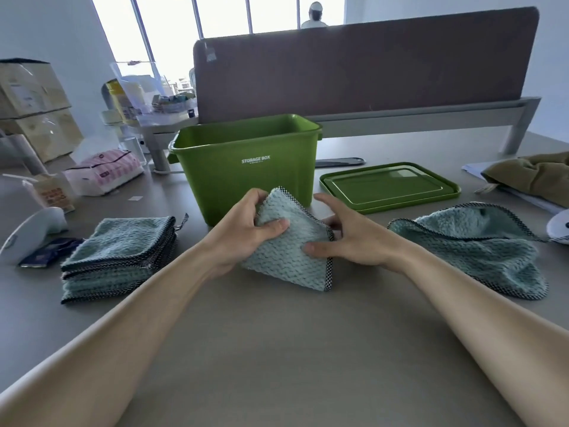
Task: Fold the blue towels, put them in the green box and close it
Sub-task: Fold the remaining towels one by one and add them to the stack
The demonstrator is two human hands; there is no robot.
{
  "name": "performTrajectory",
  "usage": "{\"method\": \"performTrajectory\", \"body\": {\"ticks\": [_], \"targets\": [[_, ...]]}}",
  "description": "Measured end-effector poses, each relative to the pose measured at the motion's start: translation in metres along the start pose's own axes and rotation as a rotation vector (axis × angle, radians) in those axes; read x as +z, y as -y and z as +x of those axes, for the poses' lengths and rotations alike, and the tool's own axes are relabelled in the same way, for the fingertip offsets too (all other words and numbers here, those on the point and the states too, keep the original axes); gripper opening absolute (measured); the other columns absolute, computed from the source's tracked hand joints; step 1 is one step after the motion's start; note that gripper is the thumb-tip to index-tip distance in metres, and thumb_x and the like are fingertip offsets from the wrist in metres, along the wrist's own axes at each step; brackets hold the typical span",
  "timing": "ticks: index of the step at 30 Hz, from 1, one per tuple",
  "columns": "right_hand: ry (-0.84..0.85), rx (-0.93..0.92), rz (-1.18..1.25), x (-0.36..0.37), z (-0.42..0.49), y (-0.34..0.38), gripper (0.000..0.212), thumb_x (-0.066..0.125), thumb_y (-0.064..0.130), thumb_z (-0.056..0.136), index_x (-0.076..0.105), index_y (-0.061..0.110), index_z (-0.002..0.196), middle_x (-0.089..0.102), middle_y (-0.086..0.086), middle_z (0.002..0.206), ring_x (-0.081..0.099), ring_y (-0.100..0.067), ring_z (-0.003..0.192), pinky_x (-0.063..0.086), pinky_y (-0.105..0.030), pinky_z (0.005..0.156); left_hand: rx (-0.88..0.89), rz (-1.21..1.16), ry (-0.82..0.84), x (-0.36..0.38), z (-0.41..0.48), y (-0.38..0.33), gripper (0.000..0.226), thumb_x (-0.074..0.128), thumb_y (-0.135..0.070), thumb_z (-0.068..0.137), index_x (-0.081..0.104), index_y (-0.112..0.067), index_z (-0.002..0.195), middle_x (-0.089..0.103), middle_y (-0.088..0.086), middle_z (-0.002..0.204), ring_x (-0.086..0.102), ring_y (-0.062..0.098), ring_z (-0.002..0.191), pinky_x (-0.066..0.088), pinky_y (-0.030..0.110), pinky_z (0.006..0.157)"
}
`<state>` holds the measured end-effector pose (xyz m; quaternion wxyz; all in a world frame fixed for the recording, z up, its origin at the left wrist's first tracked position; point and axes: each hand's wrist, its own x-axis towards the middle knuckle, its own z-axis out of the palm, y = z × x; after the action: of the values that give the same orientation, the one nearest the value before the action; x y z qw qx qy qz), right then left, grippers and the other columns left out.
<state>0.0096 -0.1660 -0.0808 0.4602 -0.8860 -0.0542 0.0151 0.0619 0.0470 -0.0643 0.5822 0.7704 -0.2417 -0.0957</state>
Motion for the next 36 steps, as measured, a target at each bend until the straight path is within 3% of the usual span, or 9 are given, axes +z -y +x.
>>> {"method": "performTrajectory", "body": {"ticks": [7, 12, 16, 20, 22, 26, 31, 34, 36], "targets": [[0.083, 0.1, 0.725, 0.032, 0.017, 0.031, 0.109, 0.089, 0.03, 0.067, 0.02, 0.042, 0.15, 0.067, -0.002, 0.128, 0.069, -0.03, 0.106, 0.053, -0.045, 0.089, 0.229, -0.135, -0.063, -0.046, -0.031, -0.009, 0.061, 0.062, 0.006, 0.089, 0.036, -0.034, 0.127, 0.058, 0.001, 0.107, 0.064, 0.013, 0.089, 0.058, 0.032, 0.078], [0.103, 0.068, 0.886, 0.068, 0.03, 0.075, 0.06, 0.072, 0.009, 0.086, 0.042, 0.014, 0.137, 0.073, -0.01, 0.107, 0.072, -0.025, 0.086, 0.061, -0.036, 0.07, 0.211, -0.105, -0.144, -0.086, -0.053, -0.015, 0.051, 0.057, 0.008, 0.091, 0.034, -0.032, 0.112, 0.07, -0.016, 0.087, 0.068, 0.008, 0.076, 0.059, 0.029, 0.064], [-0.068, 0.039, 0.792, 0.094, 0.051, 0.107, 0.062, 0.073, 0.002, 0.085, 0.039, 0.022, 0.133, 0.073, -0.013, 0.101, 0.072, -0.023, 0.074, 0.062, -0.039, 0.068, 0.108, -0.105, -0.279, -0.132, -0.068, -0.01, 0.04, 0.064, 0.001, 0.09, 0.038, -0.027, 0.102, 0.067, 0.009, 0.104, 0.07, 0.023, 0.08, 0.06, 0.041, 0.061], [-0.15, -0.011, 0.684, 0.123, 0.066, 0.135, 0.055, 0.073, 0.002, 0.085, 0.038, 0.013, 0.125, 0.064, -0.019, 0.106, 0.068, -0.014, 0.059, 0.057, -0.027, 0.052, 0.034, -0.04, -0.356, -0.171, -0.08, 0.001, 0.021, 0.063, 0.003, 0.09, 0.057, -0.016, 0.084, 0.067, 0.005, 0.09, 0.066, 0.019, 0.074, 0.058, 0.026, 0.058], [-0.151, -0.037, 0.627, 0.137, 0.072, 0.147, 0.045, 0.072, 0.001, 0.086, 0.042, 0.011, 0.118, 0.062, -0.019, 0.103, 0.067, -0.015, 0.061, 0.057, -0.027, 0.049, -0.012, -0.029, -0.37, -0.187, -0.085, 0.008, 0.019, 0.062, 0.004, 0.091, 0.067, -0.015, 0.091, 0.071, 0.001, 0.09, 0.067, 0.013, 0.076, 0.058, 0.021, 0.064], [-0.075, -0.065, 0.551, 0.16, 0.094, 0.156, 0.022, 0.07, -0.003, 0.084, 0.061, 0.017, 0.089, 0.066, -0.014, 0.089, 0.066, -0.025, 0.071, 0.061, -0.051, 0.077, -0.11, -0.008, -0.377, -0.209, -0.091, 0.019, 0.035, 0.063, 0.007, 0.089, 0.07, -0.021, 0.108, 0.072, -0.001, 0.109, 0.07, 0.012, 0.083, 0.059, 0.024, 0.076], [0.0, -0.067, 0.489, 0.17, 0.112, 0.158, 0.031, 0.077, 0.001, 0.08, 0.069, 0.008, 0.11, 0.069, -0.006, 0.094, 0.065, -0.015, 0.076, 0.059, -0.03, 0.074, -0.157, 0.241, -0.365, -0.223, -0.087, 0.027, 0.048, 0.072, 0.001, 0.084, 0.067, -0.024, 0.126, 0.056, -0.001, 0.134, 0.065, 0.015, 0.101, 0.058, 0.036, 0.089], [0.014, -0.06, 0.406, 0.173, 0.12, 0.156, 0.052, 0.082, 0.003, 0.075, 0.064, 0.004, 0.124, 0.065, -0.004, 0.095, 0.064, -0.014, 0.078, 0.059, -0.026, 0.073, -0.169, 0.384, -0.359, -0.221, -0.081, 0.026, 0.055, 0.074, -0.003, 0.083, 0.062, -0.025, 0.132, 0.054, -0.007, 0.133, 0.057, -0.006, 0.093, 0.046, 0.001, 0.072], [0.029, -0.051, 0.355, 0.174, 0.123, 0.155, 0.057, 0.083, 0.004, 0.074, 0.062, 0.004, 0.127, 0.064, -0.003, 0.092, 0.062, -0.012, 0.075, 0.057, -0.02, 0.065, -0.18, 0.464, -0.381, -0.222, -0.077, 0.027, 0.058, 0.074, -0.004, 0.084, 0.058, -0.022, 0.136, 0.052, -0.006, 0.134, 0.051, -0.007, 0.091, 0.035, -0.008, 0.059]]}}
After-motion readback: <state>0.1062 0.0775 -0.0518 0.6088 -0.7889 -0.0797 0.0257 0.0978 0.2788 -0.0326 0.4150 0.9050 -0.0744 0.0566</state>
